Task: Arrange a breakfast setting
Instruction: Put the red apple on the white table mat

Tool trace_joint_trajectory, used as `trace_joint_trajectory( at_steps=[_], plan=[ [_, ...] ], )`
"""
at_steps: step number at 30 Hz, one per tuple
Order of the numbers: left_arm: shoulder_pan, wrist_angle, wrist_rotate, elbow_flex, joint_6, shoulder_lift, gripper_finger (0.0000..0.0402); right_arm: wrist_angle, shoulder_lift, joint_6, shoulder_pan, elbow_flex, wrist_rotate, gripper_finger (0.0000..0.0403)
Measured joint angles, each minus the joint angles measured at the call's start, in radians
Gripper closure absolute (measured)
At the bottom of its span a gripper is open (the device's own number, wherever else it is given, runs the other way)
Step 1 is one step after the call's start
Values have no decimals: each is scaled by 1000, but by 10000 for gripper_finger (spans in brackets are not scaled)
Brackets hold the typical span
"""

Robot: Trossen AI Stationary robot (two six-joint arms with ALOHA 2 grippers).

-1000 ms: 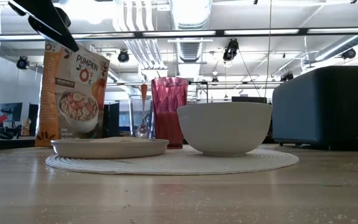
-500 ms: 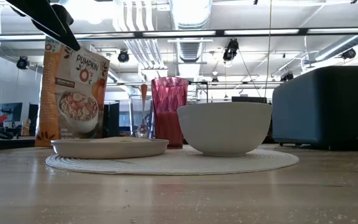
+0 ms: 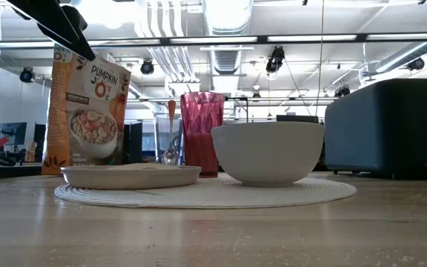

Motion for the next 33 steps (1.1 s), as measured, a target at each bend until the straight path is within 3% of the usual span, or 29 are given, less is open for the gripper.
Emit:
trace_joint_trajectory(
  at_steps=[11,24,33],
  plan=[
    [0,3,-2,0,-1,0,88,26,-22,-39,1,-76,34,163],
    [0,5,-2,0,-1,0,88,102,-21,-49,1,-142,31,254],
    [0,6,-3,0,-1,0,88,117,-53,-80,2,-143,25,269]
  ],
)
